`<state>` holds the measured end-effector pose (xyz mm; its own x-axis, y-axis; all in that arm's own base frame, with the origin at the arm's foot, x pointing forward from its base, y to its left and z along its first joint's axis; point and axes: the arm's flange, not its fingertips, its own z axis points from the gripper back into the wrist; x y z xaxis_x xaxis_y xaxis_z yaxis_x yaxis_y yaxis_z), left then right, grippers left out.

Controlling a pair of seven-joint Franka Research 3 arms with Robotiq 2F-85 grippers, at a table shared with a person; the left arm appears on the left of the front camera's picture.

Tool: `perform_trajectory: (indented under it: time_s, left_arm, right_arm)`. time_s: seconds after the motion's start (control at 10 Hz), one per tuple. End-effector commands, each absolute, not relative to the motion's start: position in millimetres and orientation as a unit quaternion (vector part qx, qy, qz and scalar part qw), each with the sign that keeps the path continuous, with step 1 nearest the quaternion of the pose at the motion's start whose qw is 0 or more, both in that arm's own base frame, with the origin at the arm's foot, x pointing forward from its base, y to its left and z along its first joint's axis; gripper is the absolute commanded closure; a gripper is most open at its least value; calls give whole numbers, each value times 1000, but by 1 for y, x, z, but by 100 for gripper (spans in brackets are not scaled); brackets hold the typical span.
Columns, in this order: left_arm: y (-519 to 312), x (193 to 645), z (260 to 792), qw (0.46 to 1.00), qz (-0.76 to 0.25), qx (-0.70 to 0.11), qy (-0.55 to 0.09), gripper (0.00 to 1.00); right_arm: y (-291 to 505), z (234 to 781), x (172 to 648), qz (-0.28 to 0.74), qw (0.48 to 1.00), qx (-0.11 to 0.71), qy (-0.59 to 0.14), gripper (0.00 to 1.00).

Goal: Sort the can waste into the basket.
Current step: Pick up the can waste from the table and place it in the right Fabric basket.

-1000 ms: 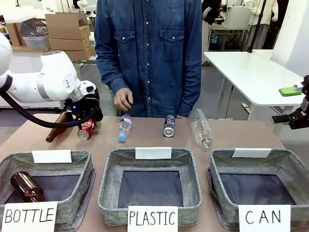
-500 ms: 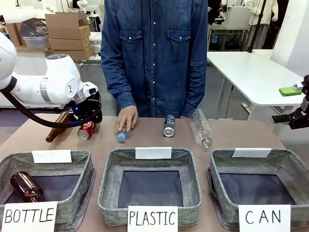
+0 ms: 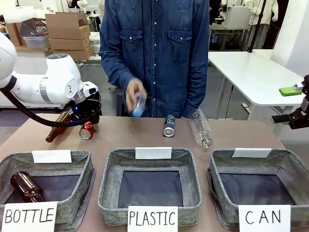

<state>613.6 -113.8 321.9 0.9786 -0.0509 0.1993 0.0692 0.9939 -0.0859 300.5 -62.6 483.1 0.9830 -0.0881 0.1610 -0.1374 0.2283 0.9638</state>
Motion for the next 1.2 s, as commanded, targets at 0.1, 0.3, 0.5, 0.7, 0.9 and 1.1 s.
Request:
perform_trajectory:
  time_s: [0.1,0.3,0.5,0.7,0.9,1.1]
  left_arm:
    - [-90,608,341,995,-5,-63,-80,100]
    - [-42,573,409,985,-37,-159,-56,100]
    - [4,486,495,966,-107,-226,-68,100]
    - [6,391,538,935,-177,-290,-106,100]
    - [-21,308,551,874,-306,-355,-129,100]
    - [-53,259,545,847,-398,-296,-190,100]
  right_arm:
    - [-62,484,303,26,771,628,-101,0]
    - [-62,484,303,26,771,628,-101,0]
    - [-62,484,303,26,771,628,-101,0]
    - [-62,484,303,26,771,628,-101,0]
    - [-62,484,303,26,771,628,-101,0]
    - [-62,484,303,26,771,628,-101,0]
